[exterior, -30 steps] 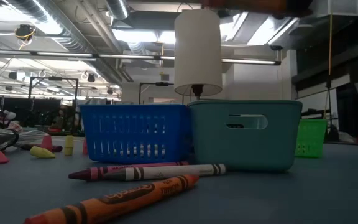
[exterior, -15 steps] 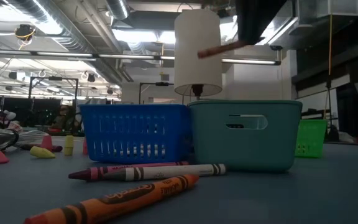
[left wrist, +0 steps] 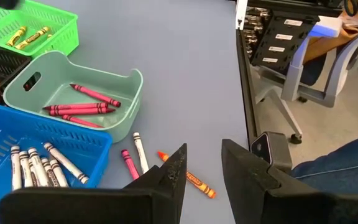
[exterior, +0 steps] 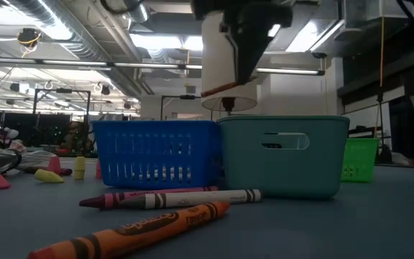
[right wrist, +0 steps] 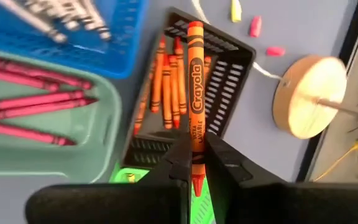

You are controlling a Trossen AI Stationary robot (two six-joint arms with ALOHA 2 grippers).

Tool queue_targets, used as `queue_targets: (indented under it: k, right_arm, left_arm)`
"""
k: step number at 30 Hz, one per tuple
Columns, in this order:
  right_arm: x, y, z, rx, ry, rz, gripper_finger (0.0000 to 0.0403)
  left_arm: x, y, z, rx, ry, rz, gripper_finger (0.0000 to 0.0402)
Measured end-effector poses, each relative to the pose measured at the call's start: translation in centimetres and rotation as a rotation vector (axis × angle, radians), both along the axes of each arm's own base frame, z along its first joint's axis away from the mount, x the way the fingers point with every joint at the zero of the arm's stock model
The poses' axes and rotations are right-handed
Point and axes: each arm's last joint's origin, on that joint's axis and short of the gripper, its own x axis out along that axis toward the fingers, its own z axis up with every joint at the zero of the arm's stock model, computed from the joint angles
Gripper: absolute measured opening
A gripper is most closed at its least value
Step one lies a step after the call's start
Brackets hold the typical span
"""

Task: Sort crayons
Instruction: Put the orange crayon into the black bin

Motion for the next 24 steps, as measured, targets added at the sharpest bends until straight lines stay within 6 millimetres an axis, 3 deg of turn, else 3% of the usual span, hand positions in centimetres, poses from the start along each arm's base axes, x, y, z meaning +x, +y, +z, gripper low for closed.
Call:
queue_targets:
  k: [12,17,24]
  right_arm:
    - [0.2,-6.2,-2.9,0.131,0.115,-0.164,0.0028]
    - [0.2,-7.3,-3.8,0.154,0.124,-0.194,0.0044]
    - [0.6,-7.5,-4.0,0.159,0.086,-0.191,0.0106]
  left_arm:
    - [0.0,0.0,0.0,0.001,0.0,0.0,0.0086]
    - [0.0,0.0,0.0,0.001,0.0,0.0,0.0086]
    - [0.0,0.0,0.0,-0.01,0.001,0.007,0.0086]
